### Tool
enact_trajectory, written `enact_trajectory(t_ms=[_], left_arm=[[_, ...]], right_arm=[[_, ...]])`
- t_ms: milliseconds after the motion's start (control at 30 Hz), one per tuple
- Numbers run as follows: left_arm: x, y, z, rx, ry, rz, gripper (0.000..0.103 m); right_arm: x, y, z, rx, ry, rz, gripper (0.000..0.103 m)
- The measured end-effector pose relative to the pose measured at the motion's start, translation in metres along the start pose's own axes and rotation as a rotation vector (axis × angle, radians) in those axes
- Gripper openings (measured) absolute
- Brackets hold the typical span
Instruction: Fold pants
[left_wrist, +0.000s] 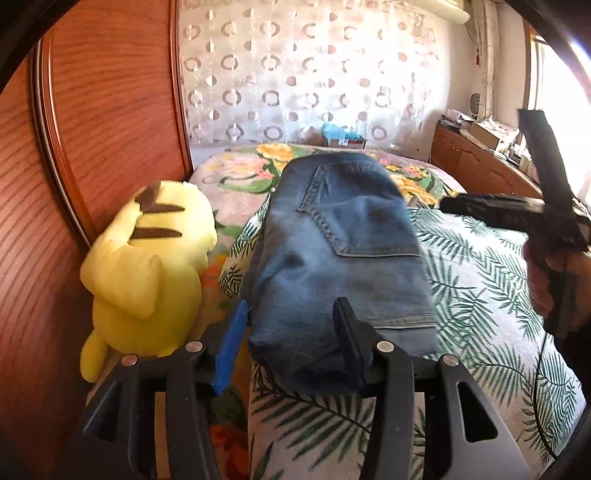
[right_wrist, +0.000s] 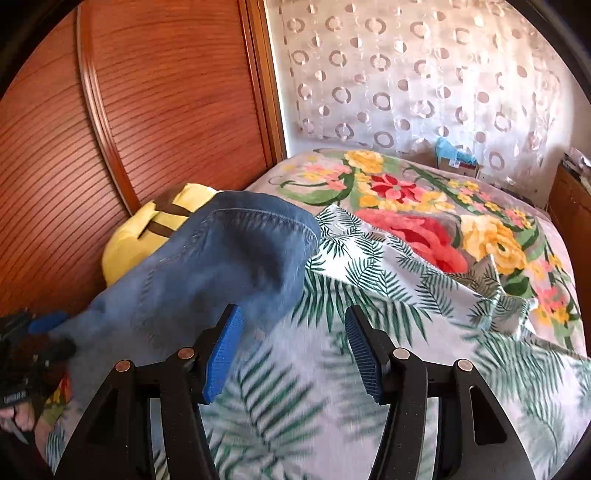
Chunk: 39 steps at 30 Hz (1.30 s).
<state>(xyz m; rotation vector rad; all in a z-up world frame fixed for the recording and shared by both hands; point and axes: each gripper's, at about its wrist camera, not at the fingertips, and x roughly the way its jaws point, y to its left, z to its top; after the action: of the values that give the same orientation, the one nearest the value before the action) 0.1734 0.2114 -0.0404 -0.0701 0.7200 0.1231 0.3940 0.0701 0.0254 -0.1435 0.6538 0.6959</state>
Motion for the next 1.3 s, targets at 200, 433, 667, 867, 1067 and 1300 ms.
enact_trajectory(t_ms=[200,433,667,867,1067,1300], left_arm=[[-0.031,-0.027,0.003,0.049,-0.056,-0.008,0.051],[-0.064,-0.063,0.003,0.089,-0.121,-0.053,0.079],[-0.094,-0.099,0.001,0.123,-0.190,-0.098,0.103],[-0.113,-0.127,-0.002,0.139,-0.221,-0.108,0.103],[-0.136,-0.156,-0.009,0.125,-0.240,-0.134,0.103],[-0.167,-0.189,-0.012,0.130,-0.283,-0.119,0.103]], right_arm=[[-0.064,-0.003,-0.036,0.015,-0.048,-0.003,0.060],[-0.134,-0.001,-0.073,0.025,-0.122,-0.028,0.060],[-0.190,0.000,-0.107,0.037,-0.175,-0.072,0.060],[-0.224,0.006,-0.131,0.056,-0.209,-0.120,0.062],[-0.264,0.017,-0.150,0.098,-0.265,-0.186,0.072],[-0.309,0.025,-0.169,0.131,-0.323,-0.262,0.074]])
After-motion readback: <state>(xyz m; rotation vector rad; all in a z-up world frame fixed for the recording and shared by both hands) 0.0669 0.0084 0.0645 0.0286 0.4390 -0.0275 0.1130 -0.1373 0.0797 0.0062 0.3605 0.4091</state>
